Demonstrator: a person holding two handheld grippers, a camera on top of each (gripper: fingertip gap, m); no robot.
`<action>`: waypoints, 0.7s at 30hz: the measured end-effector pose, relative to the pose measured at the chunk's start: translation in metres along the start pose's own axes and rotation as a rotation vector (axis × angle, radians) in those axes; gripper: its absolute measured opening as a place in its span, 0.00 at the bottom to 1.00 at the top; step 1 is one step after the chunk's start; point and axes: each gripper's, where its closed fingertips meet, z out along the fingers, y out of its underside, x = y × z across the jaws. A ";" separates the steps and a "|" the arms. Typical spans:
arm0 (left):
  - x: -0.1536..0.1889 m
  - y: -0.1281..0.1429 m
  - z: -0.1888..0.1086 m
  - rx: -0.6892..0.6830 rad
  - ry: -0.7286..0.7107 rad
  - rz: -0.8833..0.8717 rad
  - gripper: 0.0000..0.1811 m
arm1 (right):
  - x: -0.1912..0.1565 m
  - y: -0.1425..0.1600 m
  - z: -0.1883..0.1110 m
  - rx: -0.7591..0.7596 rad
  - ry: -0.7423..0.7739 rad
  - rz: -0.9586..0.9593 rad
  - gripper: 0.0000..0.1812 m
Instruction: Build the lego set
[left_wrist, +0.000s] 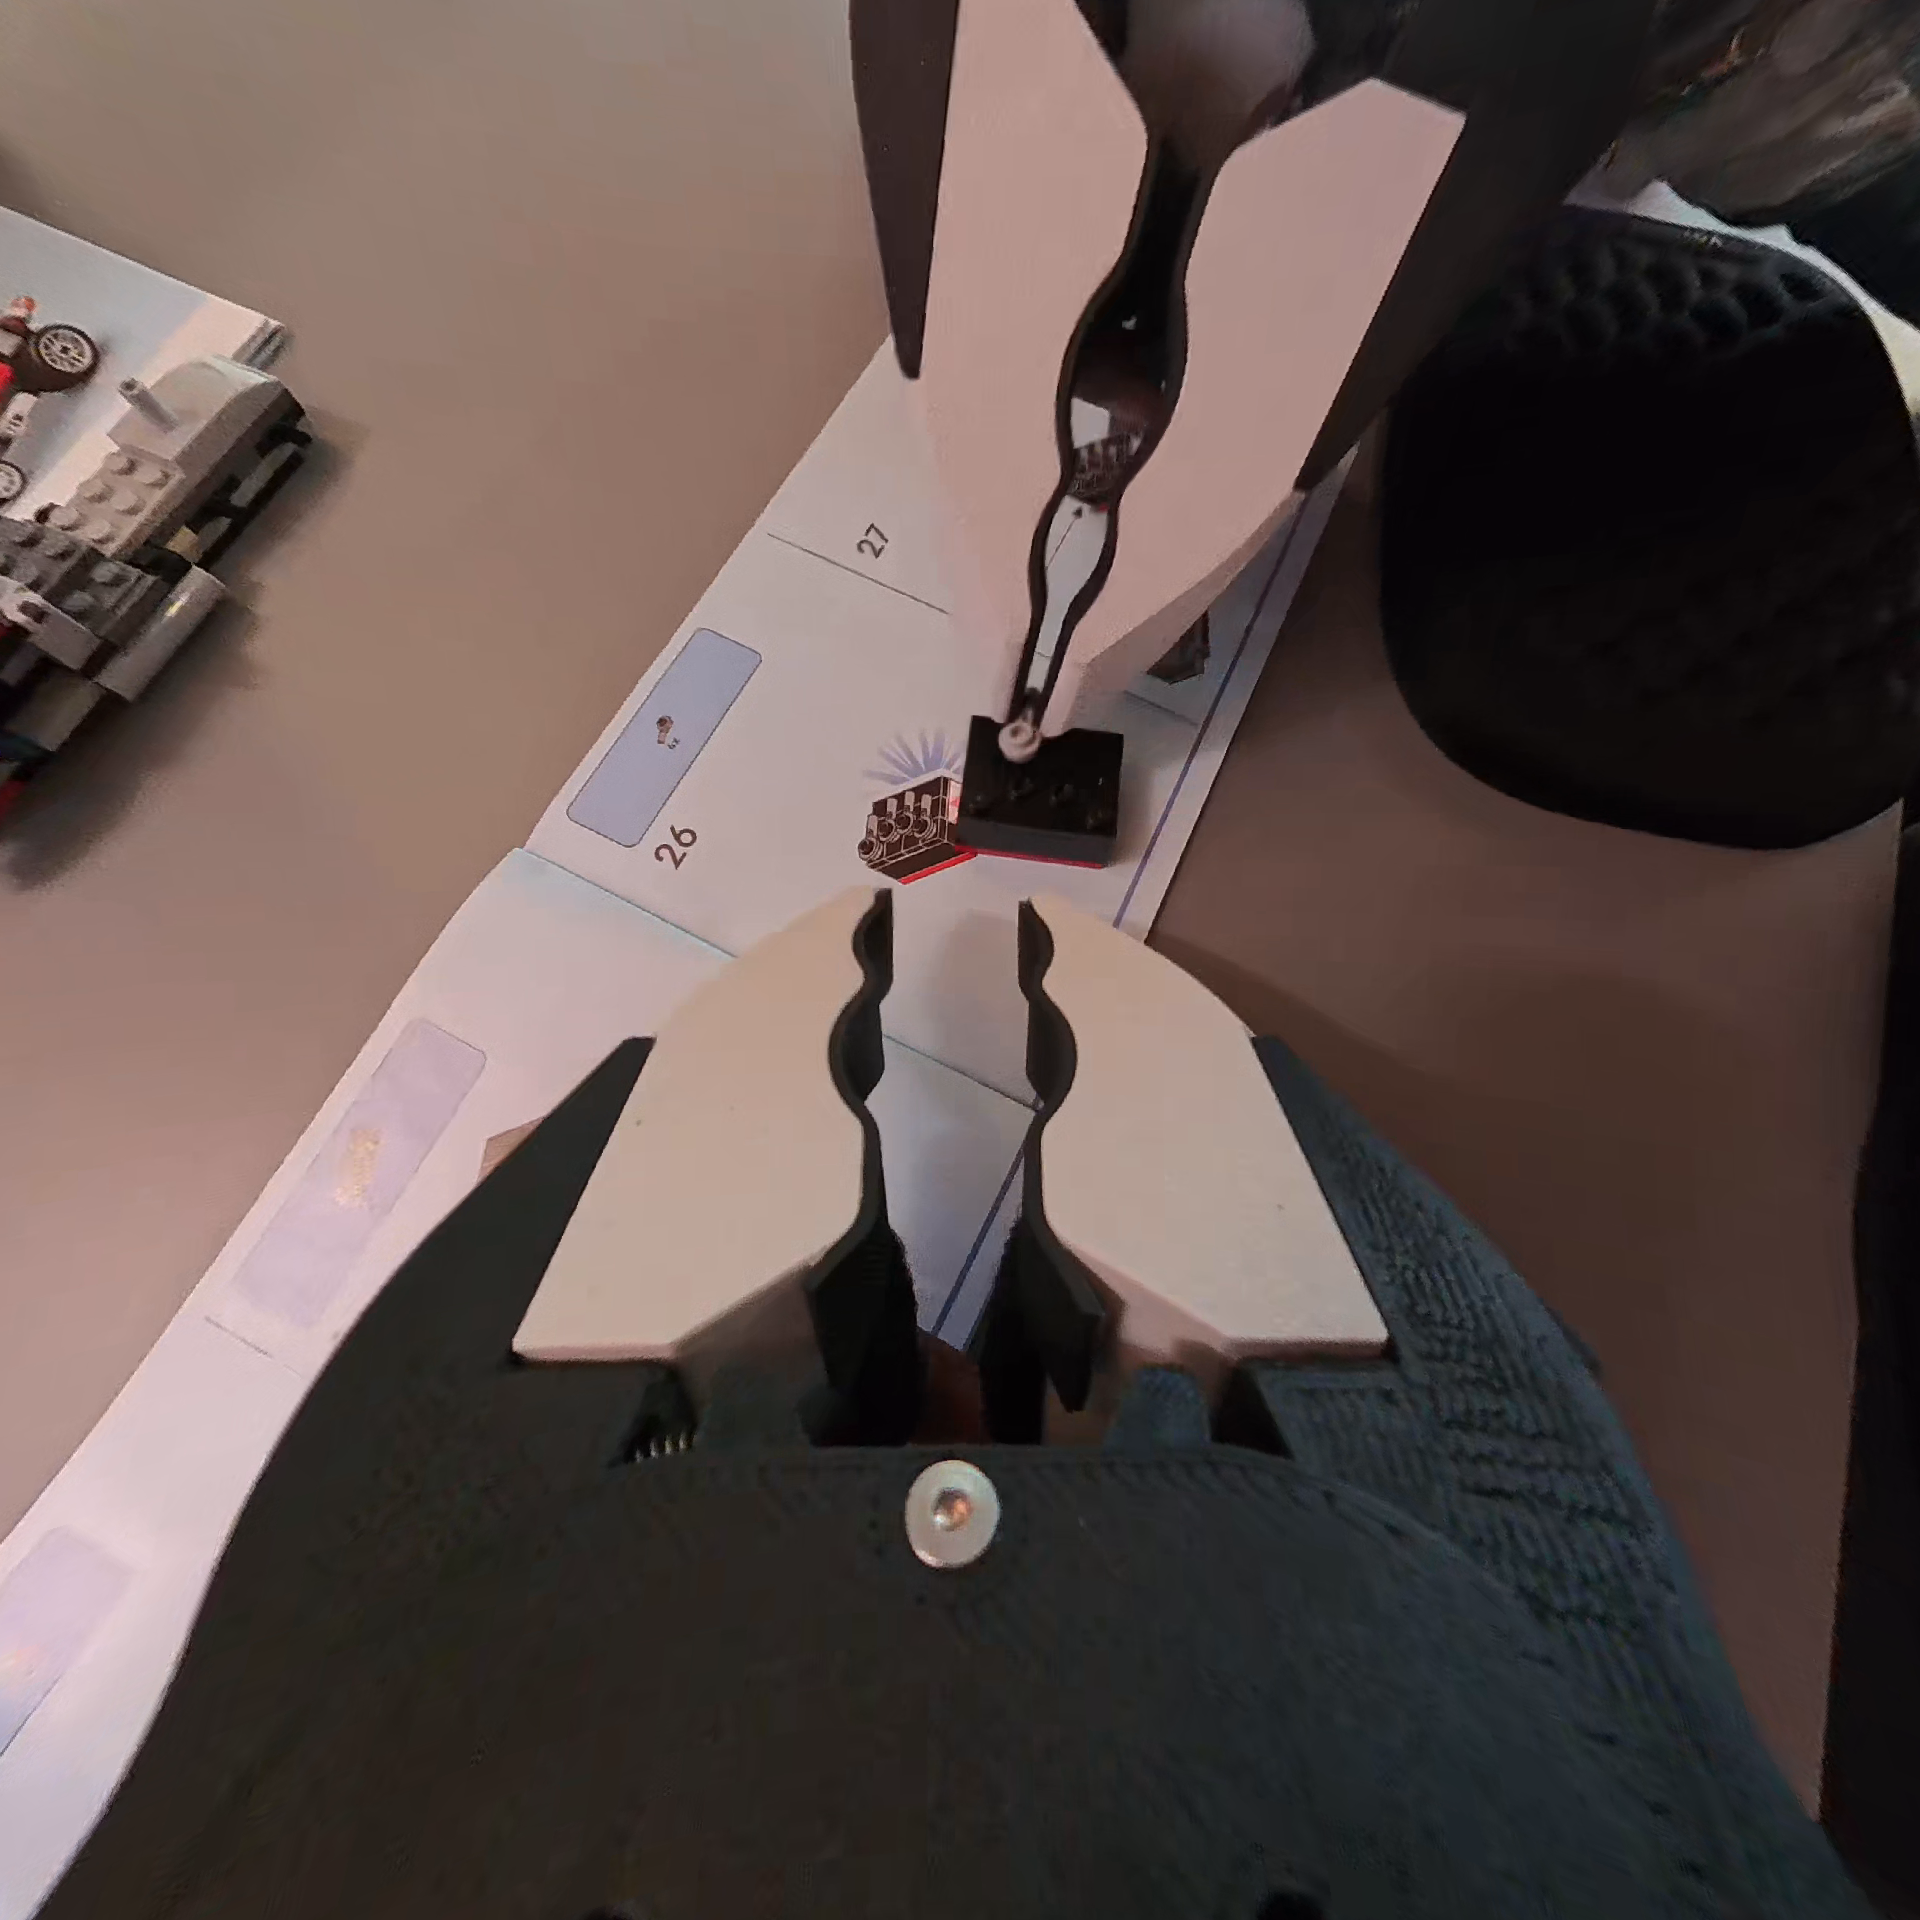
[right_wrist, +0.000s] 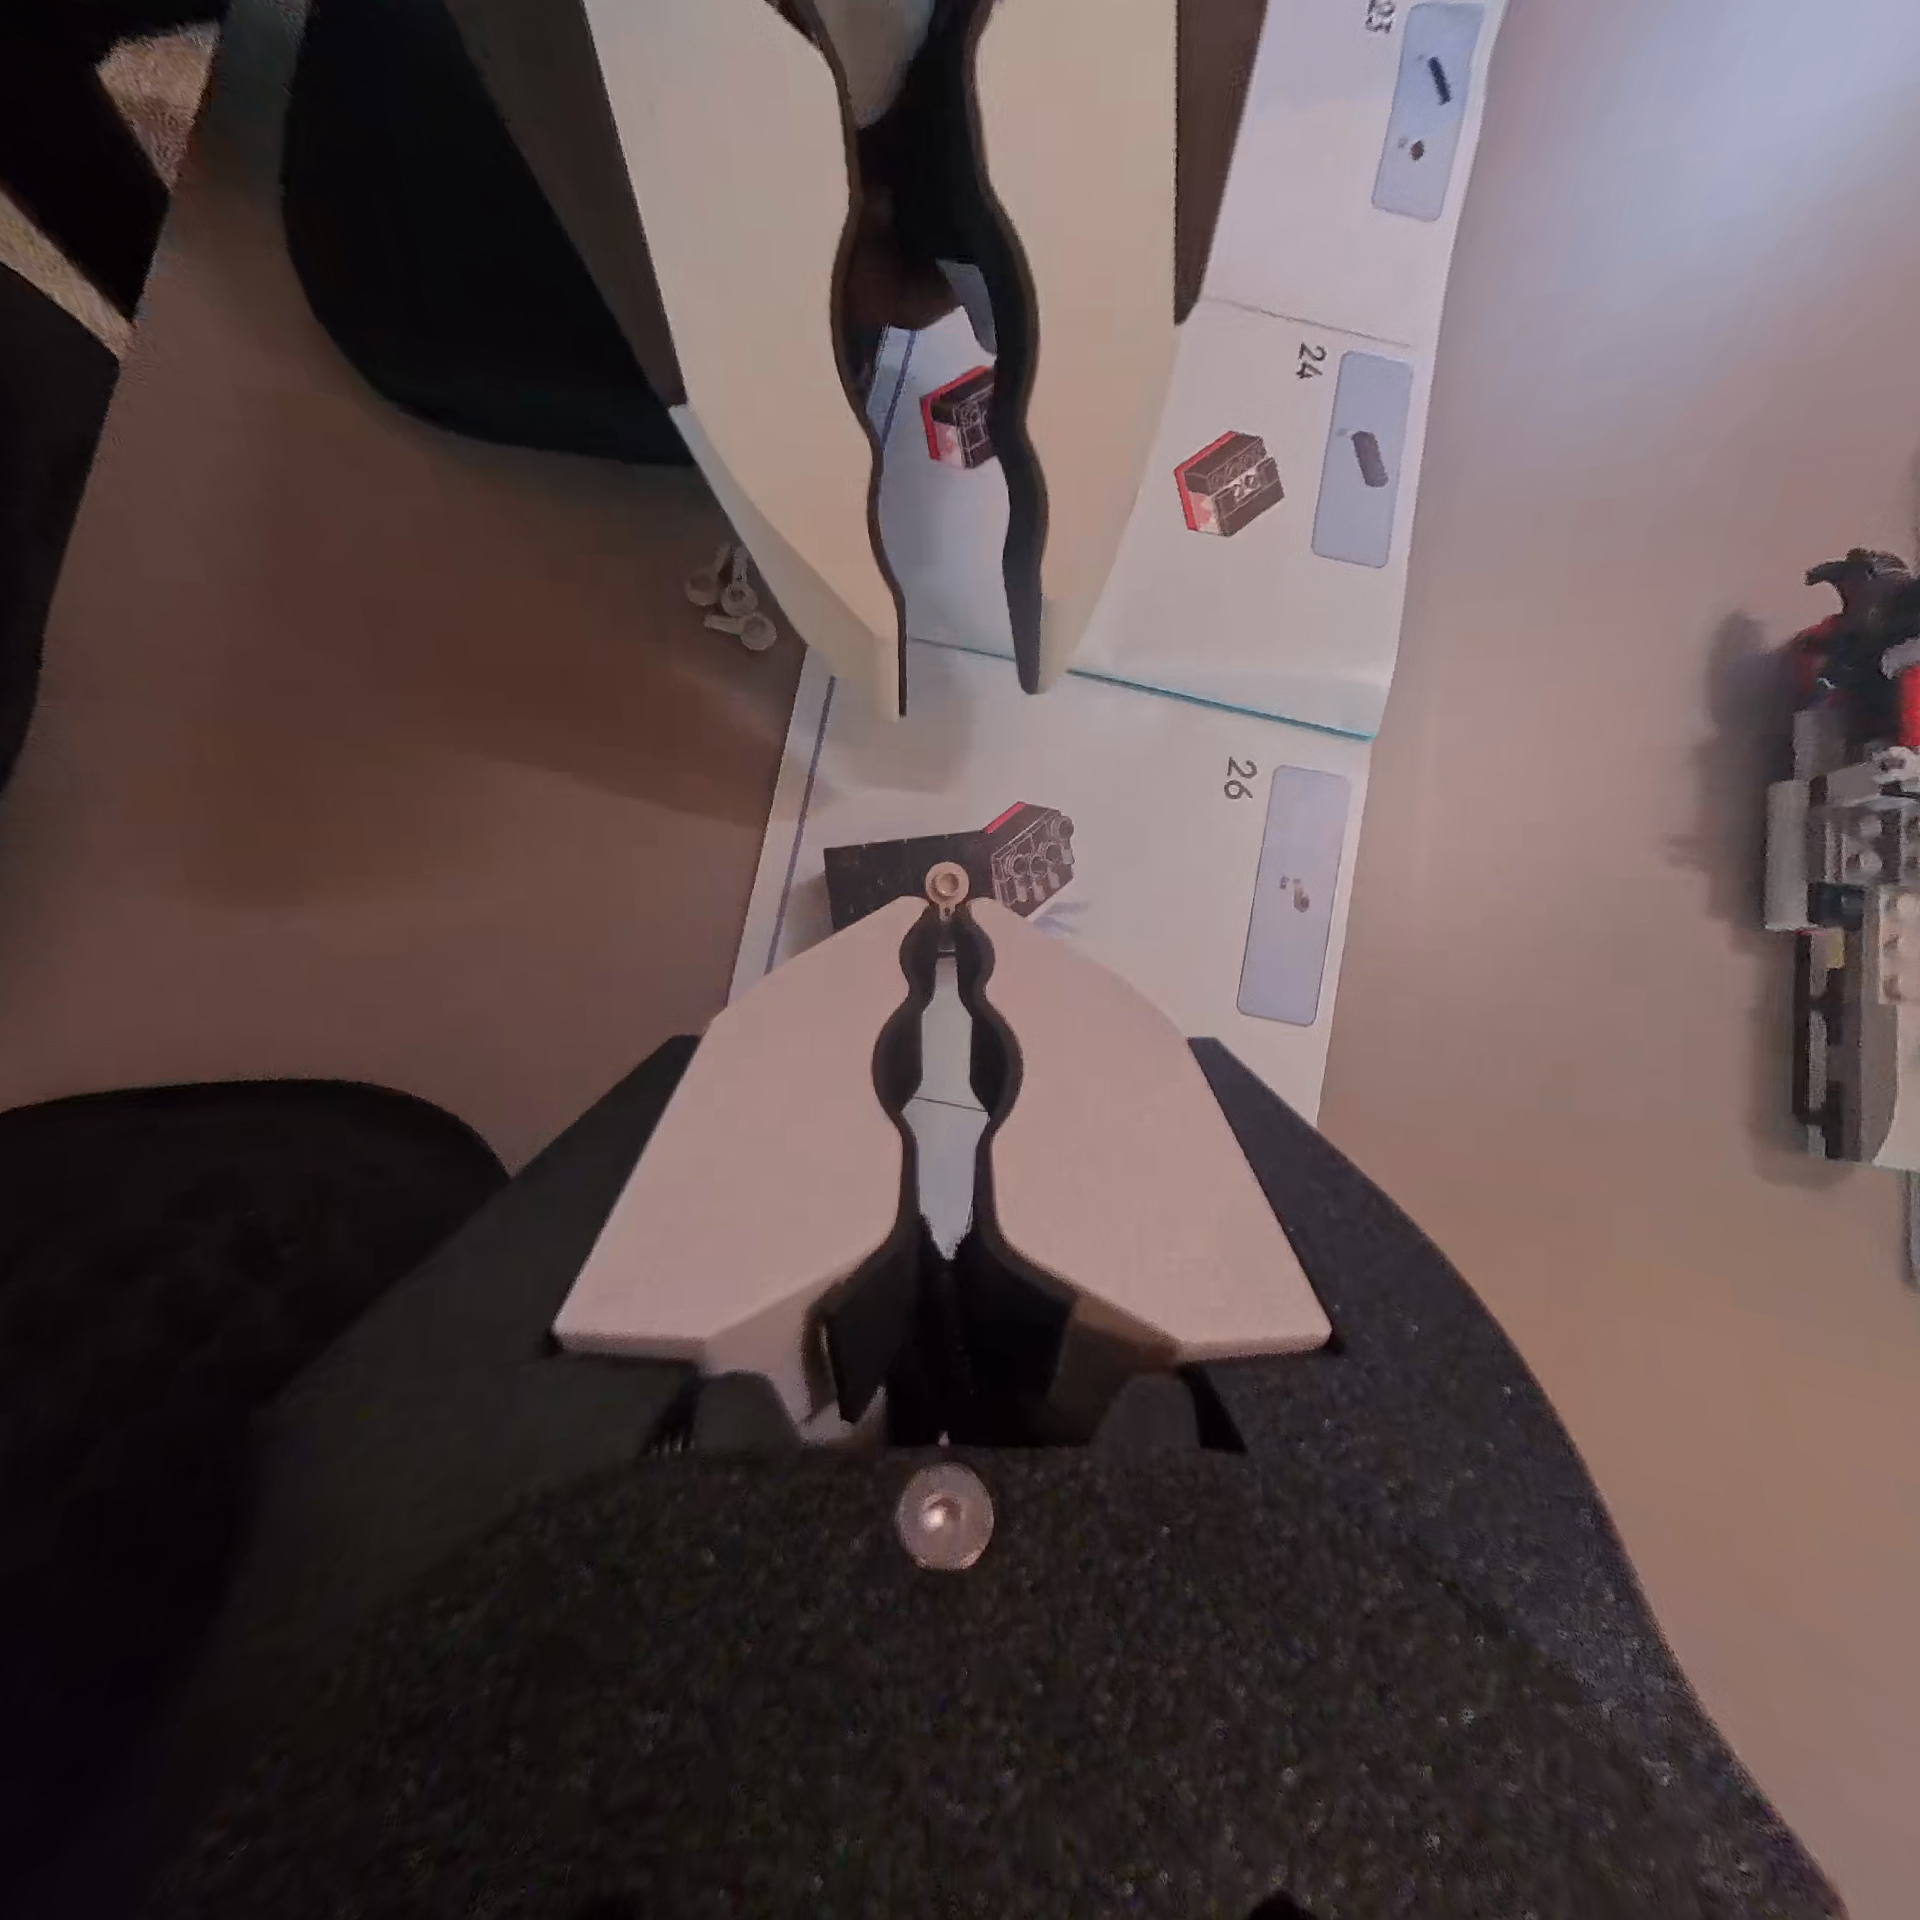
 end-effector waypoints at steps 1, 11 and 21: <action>0.000 0.001 0.001 -0.010 0.006 -0.004 0.12 | 0.001 0.001 0.002 -0.020 -0.003 -0.016 0.02; 0.003 0.000 0.003 -0.007 0.042 -0.010 0.08 | 0.005 -0.002 0.006 -0.075 -0.028 -0.097 0.02; 0.004 0.000 0.003 -0.005 0.052 -0.005 0.08 | 0.005 -0.001 0.010 -0.102 -0.051 -0.119 0.02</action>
